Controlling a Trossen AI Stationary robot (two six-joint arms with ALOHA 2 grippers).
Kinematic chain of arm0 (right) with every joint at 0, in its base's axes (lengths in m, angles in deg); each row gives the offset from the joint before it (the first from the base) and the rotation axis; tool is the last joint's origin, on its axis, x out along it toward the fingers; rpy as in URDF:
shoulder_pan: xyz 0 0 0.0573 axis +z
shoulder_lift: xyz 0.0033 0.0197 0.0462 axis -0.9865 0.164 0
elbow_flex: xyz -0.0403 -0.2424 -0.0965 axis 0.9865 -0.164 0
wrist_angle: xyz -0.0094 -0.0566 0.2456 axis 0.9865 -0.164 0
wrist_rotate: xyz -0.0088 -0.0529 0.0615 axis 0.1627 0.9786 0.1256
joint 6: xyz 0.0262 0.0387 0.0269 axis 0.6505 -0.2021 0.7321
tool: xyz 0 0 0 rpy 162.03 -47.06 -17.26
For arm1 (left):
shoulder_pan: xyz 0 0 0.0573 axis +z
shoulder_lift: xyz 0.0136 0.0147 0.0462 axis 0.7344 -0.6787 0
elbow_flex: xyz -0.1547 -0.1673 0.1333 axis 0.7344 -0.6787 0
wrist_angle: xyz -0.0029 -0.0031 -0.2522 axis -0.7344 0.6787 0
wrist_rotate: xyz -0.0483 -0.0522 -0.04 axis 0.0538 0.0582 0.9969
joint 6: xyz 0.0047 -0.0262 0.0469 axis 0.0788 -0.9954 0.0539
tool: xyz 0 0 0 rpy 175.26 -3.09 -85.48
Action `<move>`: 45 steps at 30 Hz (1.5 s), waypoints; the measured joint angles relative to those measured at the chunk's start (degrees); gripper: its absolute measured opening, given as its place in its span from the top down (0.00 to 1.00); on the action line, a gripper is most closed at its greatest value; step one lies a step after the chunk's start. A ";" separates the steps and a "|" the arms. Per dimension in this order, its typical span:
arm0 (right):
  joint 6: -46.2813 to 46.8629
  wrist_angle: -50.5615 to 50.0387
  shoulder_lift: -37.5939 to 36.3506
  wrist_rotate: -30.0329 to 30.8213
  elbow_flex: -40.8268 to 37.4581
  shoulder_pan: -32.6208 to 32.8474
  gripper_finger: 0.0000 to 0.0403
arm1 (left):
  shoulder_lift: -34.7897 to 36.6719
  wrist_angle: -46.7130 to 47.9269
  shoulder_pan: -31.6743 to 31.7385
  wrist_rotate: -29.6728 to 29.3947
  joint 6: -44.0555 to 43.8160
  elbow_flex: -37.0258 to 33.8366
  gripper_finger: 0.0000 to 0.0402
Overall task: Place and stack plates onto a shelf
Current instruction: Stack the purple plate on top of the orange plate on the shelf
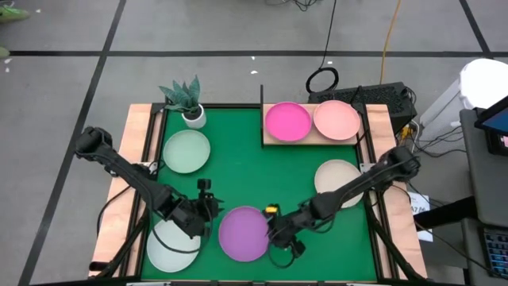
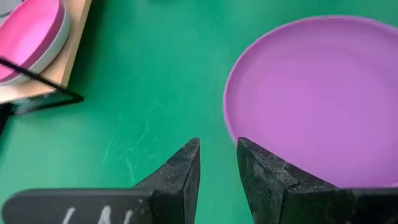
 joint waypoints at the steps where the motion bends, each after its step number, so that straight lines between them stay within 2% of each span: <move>1: -0.94 1.09 1.21 -0.10 0.41 0.31 0.65 | 0.23 0.13 0.00 -0.04 -0.03 -0.20 0.72; 6: -5.01 5.20 5.69 -2.68 0.99 1.62 0.65 | 0.44 -0.84 0.00 0.00 1.38 -0.21 0.72; 11: -5.06 6.00 6.43 -5.63 0.98 1.81 0.65 | 0.42 -1.54 0.00 0.00 2.84 -0.21 0.72; 18: -7.67 5.84 8.21 -4.93 1.00 1.71 0.65 | 0.40 -1.57 0.00 0.02 3.03 -0.21 0.72; 23: -11.10 5.47 11.50 -0.84 0.93 0.80 0.65 | 0.40 -1.65 0.00 0.04 2.35 -0.21 0.72; 26: -12.42 5.57 12.18 -0.64 0.93 0.13 0.66 | 0.40 -1.59 0.00 0.06 1.71 -0.21 0.72; 29: -13.06 4.83 12.24 -0.66 0.93 -0.26 0.71 | 0.40 -1.58 0.00 0.07 1.63 -0.21 0.72; 39: -16.53 4.96 12.18 -0.57 0.93 -0.39 0.97 | 0.38 -1.54 0.00 0.07 2.05 -0.21 0.72; 45: -16.08 4.66 11.59 0.79 0.93 0.02 0.99 | 0.38 -1.53 0.00 0.07 2.05 -0.21 0.72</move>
